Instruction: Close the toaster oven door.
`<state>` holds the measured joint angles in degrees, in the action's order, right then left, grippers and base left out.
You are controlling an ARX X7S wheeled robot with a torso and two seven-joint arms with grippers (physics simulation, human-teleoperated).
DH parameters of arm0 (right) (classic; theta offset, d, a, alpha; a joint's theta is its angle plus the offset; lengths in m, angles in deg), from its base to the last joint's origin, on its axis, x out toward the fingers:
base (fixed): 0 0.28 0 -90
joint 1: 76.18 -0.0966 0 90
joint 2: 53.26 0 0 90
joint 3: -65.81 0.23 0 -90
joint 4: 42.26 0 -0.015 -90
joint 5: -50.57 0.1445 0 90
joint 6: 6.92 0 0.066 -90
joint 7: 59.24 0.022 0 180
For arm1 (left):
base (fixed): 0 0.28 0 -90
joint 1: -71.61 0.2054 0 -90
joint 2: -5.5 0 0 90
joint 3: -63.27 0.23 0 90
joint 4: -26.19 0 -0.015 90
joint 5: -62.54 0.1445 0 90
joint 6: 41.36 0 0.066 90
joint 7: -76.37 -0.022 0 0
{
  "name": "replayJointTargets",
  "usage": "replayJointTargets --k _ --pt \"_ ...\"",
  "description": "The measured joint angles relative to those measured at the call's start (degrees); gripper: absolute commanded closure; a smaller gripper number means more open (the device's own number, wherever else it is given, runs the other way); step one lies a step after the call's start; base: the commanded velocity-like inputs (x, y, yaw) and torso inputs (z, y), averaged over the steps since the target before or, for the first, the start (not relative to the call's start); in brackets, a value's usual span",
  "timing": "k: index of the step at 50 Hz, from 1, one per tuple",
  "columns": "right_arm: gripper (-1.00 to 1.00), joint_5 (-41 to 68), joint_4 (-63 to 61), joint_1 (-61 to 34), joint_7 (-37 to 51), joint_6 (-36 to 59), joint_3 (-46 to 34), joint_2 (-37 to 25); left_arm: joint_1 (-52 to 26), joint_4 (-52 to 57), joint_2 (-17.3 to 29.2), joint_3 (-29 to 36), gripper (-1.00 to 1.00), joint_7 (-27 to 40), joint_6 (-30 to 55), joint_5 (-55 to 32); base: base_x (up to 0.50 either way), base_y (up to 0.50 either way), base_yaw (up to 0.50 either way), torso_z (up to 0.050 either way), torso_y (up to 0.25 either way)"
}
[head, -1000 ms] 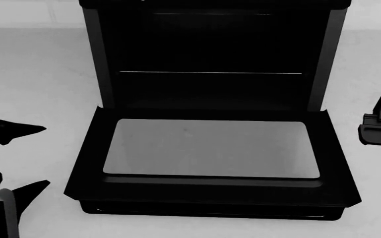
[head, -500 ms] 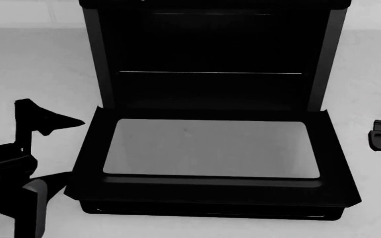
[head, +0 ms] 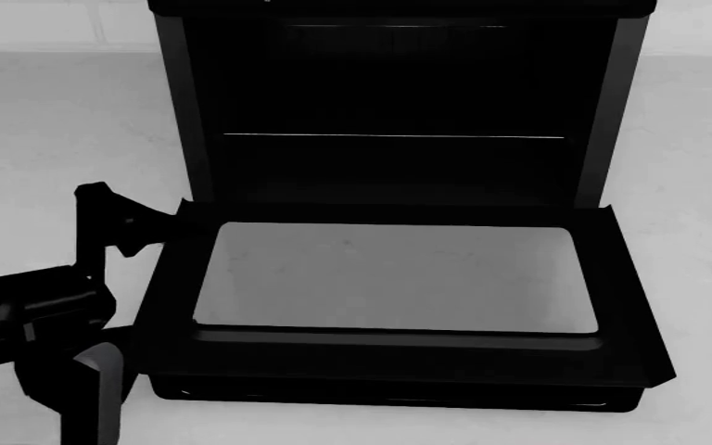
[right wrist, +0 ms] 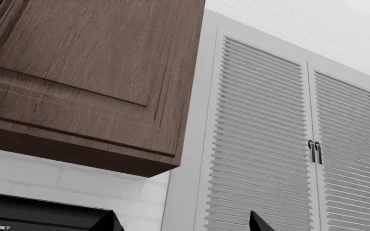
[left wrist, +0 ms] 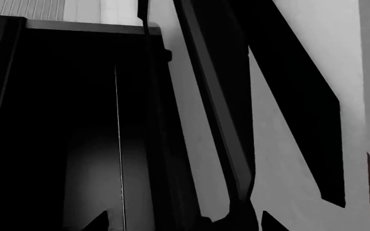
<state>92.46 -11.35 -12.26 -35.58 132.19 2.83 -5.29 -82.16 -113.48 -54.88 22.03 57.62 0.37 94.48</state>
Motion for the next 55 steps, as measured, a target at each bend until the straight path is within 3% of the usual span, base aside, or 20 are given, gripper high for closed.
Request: replayJointTargets --k 11,24,38,55 --pt "-1.00 3.8 -0.3 1.0 2.7 -0.7 2.0 -2.5 -0.1 -5.6 -0.6 0.0 -1.00 8.0 -5.0 2.0 0.00 0.00 -0.01 0.000 0.000" --pt "-1.00 7.7 -0.1 3.0 6.4 -3.0 3.4 -6.0 -1.3 -8.3 -0.9 2.5 -1.00 12.4 -6.8 2.9 0.00 -0.01 -0.01 0.000 0.000" --pt "-1.00 9.2 0.4 4.2 8.5 -5.0 3.2 -7.9 -2.1 -6.8 -1.6 2.1 -1.00 10.6 -3.3 -1.9 0.00 -0.01 -0.01 0.000 0.000" --pt "-1.00 10.9 0.3 4.9 10.5 -6.5 3.2 -9.8 3.8 1.1 0.4 -1.2 -1.00 9.5 4.8 -7.8 0.00 -0.01 -0.01 0.000 0.002"
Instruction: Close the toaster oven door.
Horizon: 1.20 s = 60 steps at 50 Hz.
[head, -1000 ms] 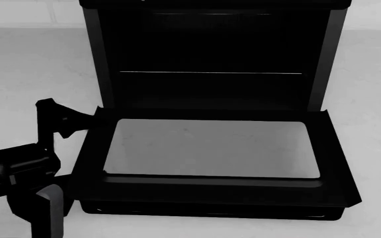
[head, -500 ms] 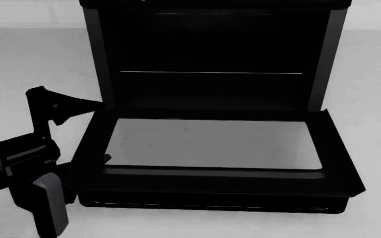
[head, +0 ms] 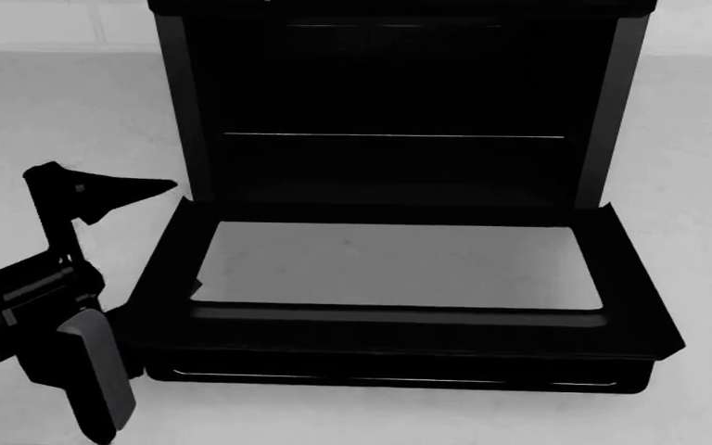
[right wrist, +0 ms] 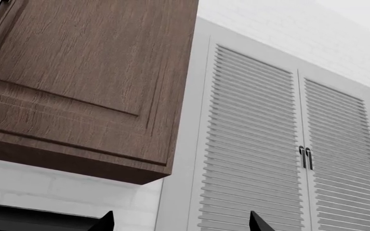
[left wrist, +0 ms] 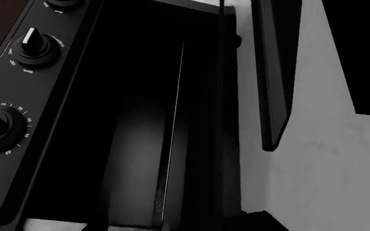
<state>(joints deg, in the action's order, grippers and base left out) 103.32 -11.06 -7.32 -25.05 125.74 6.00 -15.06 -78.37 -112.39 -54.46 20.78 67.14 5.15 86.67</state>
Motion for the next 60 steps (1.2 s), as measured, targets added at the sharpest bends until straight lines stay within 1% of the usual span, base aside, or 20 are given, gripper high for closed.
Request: replayJointTargets --k 12,16,17,18,20,23,34,46,53,60 --pt "-1.00 0.6 0.2 0.5 0.8 -1.2 -0.2 -1.0 5.6 9.5 2.5 -4.5 -1.00 -1.1 7.7 -7.6 0.00 0.00 0.00 0.000 0.004" --pt "-1.00 1.0 0.2 0.7 1.2 -1.5 -0.1 -1.3 7.0 13.1 2.7 -5.8 -1.00 -1.5 12.2 -11.2 0.00 0.00 0.00 0.000 0.002" --pt "-1.00 1.0 0.2 0.7 1.2 -1.6 0.0 -1.4 7.4 14.3 2.5 -6.2 -1.00 -1.7 14.5 -12.2 -0.02 0.00 0.00 0.000 0.011" --pt "-1.00 1.1 0.2 0.9 1.3 -1.7 0.1 -1.5 7.7 14.9 2.7 -6.6 -1.00 -1.7 14.6 -13.2 -0.01 0.00 0.00 0.015 0.000" --pt "-1.00 1.3 0.1 1.1 1.4 -1.8 0.3 -1.6 8.4 17.1 2.4 -7.2 -1.00 -1.8 18.5 -15.0 -0.01 0.00 0.00 0.000 0.006" --pt "-1.00 1.6 0.0 1.6 1.6 -2.0 0.9 -1.8 9.3 17.2 2.0 -8.1 -1.00 -1.7 19.2 -17.5 -0.01 0.00 0.00 0.000 0.004" --pt "-1.00 2.7 -0.1 3.0 2.5 -2.9 2.0 -2.8 12.5 15.4 0.4 -10.4 -1.00 1.3 16.6 -23.7 0.00 0.00 0.00 0.000 0.003" --pt "-1.00 3.9 0.1 3.7 3.6 -3.8 2.8 -4.1 14.3 15.7 -3.0 -12.0 -1.00 5.3 18.5 -29.6 0.00 0.00 0.00 0.001 0.002" --pt "-1.00 4.9 0.0 4.1 4.4 -4.2 3.3 -5.0 14.9 16.6 -5.1 -12.9 -1.00 7.9 19.7 -31.6 0.00 0.00 0.00 0.001 0.001" --pt "-1.00 5.0 -0.1 5.2 4.6 -4.9 4.0 -5.3 15.7 19.7 -8.1 -13.6 -1.00 12.3 23.3 -31.2 0.00 0.00 0.00 0.000 0.001"
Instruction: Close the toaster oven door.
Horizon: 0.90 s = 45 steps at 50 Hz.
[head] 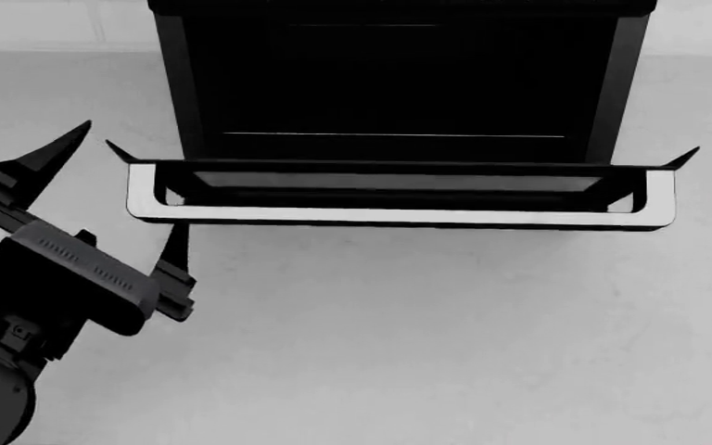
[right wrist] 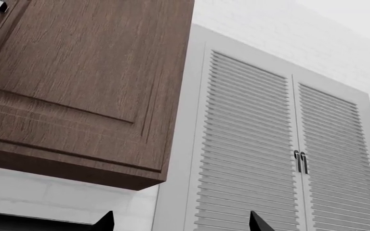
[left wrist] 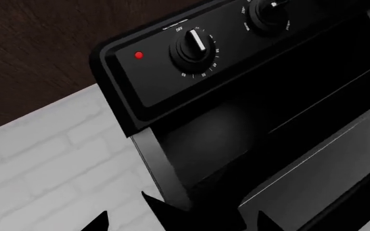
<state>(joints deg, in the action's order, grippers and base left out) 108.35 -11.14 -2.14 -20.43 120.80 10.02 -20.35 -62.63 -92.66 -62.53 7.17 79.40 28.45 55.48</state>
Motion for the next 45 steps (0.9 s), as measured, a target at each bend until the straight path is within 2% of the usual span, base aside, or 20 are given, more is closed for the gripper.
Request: replayJointTargets --k 11,21,33,45 --pt "-1.00 0.3 0.3 0.8 0.5 -1.1 0.3 -0.6 0.6 6.7 -5.3 -0.6 -1.00 7.4 10.5 2.2 0.00 0.00 0.00 0.001 0.003" --pt "-1.00 0.9 0.2 1.9 1.0 -1.7 1.1 -1.3 -0.9 6.9 -10.2 -2.3 -1.00 14.9 16.3 4.3 0.00 0.00 0.00 0.001 0.004" --pt "-1.00 1.5 -0.2 4.2 1.2 -2.5 3.2 -1.6 -5.2 1.8 -15.6 -3.1 -1.00 21.5 19.5 5.2 0.00 0.00 0.00 0.002 0.004" --pt "-1.00 1.7 0.1 5.9 1.4 -3.6 4.4 -2.2 -12.2 -10.3 -19.3 -0.5 -1.00 27.5 17.3 6.0 0.00 0.00 0.00 0.002 0.005"
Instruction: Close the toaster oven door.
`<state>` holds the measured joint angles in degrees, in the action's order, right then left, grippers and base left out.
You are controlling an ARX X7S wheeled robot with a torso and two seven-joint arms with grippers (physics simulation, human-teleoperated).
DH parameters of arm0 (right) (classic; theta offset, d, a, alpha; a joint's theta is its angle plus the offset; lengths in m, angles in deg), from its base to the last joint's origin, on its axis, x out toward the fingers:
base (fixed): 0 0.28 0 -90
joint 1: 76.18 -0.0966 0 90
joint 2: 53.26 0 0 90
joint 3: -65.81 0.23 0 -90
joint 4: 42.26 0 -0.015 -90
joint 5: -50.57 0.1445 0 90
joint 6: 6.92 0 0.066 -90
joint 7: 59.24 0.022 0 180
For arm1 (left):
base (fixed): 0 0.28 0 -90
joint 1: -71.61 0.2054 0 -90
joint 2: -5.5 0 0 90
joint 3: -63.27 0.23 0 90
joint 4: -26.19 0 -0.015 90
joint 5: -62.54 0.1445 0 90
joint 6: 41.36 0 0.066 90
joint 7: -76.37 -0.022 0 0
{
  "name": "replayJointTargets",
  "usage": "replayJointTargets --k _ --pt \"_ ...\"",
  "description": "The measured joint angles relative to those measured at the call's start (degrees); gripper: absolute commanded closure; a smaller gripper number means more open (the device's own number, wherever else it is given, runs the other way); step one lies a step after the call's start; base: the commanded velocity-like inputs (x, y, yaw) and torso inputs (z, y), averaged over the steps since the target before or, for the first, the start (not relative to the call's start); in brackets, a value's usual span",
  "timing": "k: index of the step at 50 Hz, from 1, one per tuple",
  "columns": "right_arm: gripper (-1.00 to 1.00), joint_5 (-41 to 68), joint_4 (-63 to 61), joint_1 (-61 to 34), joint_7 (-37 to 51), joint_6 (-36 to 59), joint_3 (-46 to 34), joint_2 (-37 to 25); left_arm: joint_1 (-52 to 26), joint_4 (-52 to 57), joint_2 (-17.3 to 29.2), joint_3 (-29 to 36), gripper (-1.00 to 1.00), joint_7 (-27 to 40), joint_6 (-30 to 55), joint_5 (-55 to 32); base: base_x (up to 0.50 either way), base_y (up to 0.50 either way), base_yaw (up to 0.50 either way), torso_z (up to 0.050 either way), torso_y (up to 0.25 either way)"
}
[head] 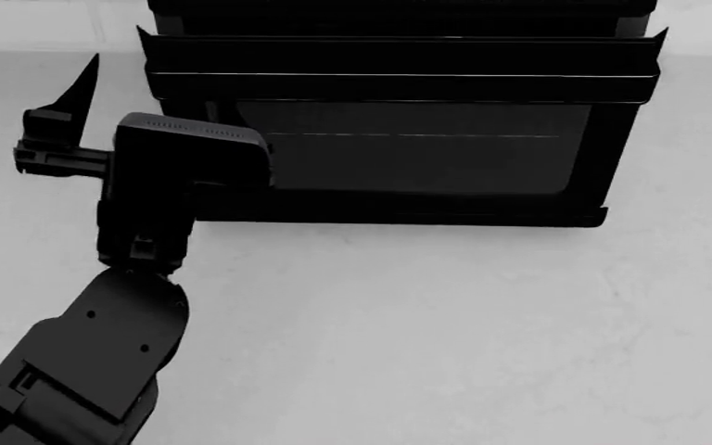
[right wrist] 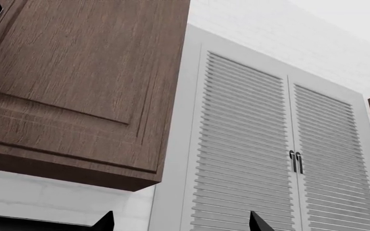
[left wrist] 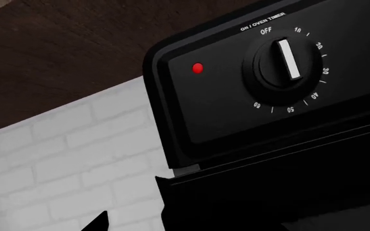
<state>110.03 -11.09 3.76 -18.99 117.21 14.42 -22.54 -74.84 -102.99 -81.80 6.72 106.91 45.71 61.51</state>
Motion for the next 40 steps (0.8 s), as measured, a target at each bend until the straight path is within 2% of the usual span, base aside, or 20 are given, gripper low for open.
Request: replayJointTargets --k 7,18,24,32,40 --pt "-1.00 0.0 0.1 1.1 0.0 -0.3 1.0 -0.2 -6.6 -11.3 -0.9 8.3 -1.00 4.4 -4.3 -5.5 0.00 0.00 0.00 0.001 0.005" --pt "-1.00 0.1 0.1 3.0 0.1 -0.5 2.7 -0.5 -15.1 -24.2 -1.9 32.5 -1.00 10.4 -10.9 -25.8 0.00 0.00 0.00 0.001 0.005" --pt "-1.00 -0.1 0.2 3.7 0.2 -0.8 2.8 -0.7 -17.0 -26.8 -2.6 42.4 -1.00 12.5 -12.4 -33.0 0.01 0.00 0.00 0.004 0.005" --pt "-1.00 0.1 0.3 4.4 0.4 -1.1 3.4 -1.0 -18.2 -28.2 -2.7 50.4 -1.00 14.0 -13.4 -37.7 0.02 0.00 0.00 0.003 0.006" --pt "-1.00 -0.4 0.3 5.2 0.5 -1.7 3.1 -0.8 -18.3 -29.8 -2.4 53.2 -1.00 12.7 -16.4 -39.9 0.01 0.00 0.00 0.003 0.006"
